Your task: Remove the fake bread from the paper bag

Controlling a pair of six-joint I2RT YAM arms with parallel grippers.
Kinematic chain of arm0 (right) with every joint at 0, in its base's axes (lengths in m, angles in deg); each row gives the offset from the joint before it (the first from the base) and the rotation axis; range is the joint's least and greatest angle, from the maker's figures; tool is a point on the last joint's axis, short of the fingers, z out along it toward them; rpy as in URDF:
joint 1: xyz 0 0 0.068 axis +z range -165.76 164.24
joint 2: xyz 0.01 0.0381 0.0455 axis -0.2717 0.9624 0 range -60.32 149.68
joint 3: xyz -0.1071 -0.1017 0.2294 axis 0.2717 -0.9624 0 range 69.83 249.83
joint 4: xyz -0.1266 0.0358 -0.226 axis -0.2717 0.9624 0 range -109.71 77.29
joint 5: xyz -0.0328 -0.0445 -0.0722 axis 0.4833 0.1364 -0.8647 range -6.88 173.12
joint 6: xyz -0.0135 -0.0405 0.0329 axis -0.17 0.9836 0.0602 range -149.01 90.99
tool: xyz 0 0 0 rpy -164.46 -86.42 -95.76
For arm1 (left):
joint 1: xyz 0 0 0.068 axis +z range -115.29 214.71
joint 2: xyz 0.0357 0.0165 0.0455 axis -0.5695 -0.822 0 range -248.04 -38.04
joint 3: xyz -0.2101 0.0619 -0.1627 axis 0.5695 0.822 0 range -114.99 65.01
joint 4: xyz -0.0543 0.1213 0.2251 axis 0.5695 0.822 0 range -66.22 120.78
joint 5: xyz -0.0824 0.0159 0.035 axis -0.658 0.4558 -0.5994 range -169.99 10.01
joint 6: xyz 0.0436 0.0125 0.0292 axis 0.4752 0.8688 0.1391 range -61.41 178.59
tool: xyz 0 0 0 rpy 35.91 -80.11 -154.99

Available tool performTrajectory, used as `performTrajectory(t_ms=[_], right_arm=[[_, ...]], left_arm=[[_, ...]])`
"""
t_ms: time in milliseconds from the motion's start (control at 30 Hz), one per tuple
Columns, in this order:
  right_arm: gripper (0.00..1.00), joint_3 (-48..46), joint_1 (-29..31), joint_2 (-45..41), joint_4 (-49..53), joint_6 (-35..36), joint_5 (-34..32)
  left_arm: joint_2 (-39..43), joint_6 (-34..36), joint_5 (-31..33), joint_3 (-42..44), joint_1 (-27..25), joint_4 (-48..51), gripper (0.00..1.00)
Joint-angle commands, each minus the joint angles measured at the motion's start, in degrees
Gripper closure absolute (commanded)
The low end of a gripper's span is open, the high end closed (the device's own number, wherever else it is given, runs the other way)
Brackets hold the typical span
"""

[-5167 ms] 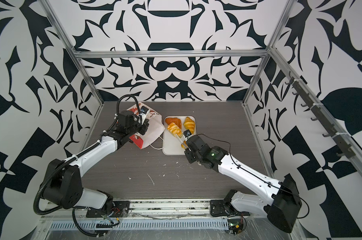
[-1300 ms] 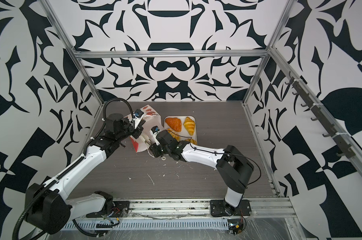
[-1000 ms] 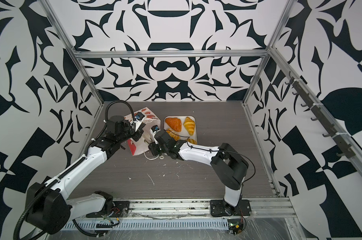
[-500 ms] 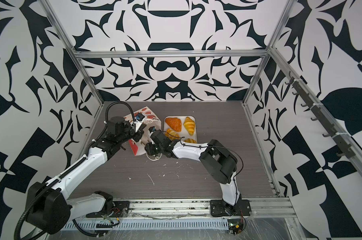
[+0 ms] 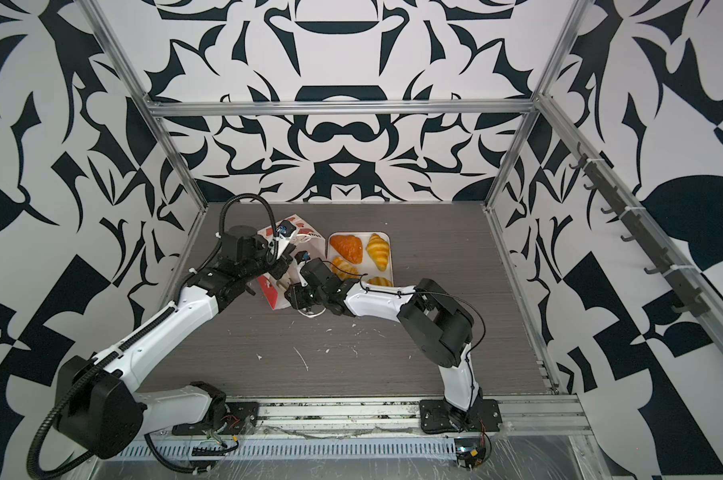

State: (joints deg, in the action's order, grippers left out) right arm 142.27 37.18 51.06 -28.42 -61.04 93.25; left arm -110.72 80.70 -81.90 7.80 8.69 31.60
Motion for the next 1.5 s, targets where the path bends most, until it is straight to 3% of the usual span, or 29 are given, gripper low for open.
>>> performTrajectory(t_ms=[0,267,500,733,1000,1467], right_arm=[[0.56,1.7,-0.7,0.0,-5.9,-1.2,3.4],[0.57,2.0,-1.7,0.2,-7.8,-1.5,6.3],[0.59,1.1,-4.2,-0.2,-7.6,-1.8,6.1],[0.59,1.5,-7.7,1.9,-12.9,-5.5,15.8],[0.59,3.9,-8.0,3.5,-13.1,-6.2,18.9],[0.59,5.6,-8.9,4.7,-14.9,-8.1,20.8]], left_arm=[[-2.4,1.6,5.4,-5.1,-2.1,6.0,1.00],[-8.7,4.2,16.0,-15.1,-6.8,15.1,1.00],[-12.2,5.0,21.1,-18.2,-8.2,17.0,1.00],[-19.1,6.9,29.6,-29.3,-11.5,24.9,1.00],[-28.6,8.6,36.1,-41.9,-14.0,33.9,1.00],[-34.6,12.5,39.1,-49.5,-15.0,37.2,1.00]])
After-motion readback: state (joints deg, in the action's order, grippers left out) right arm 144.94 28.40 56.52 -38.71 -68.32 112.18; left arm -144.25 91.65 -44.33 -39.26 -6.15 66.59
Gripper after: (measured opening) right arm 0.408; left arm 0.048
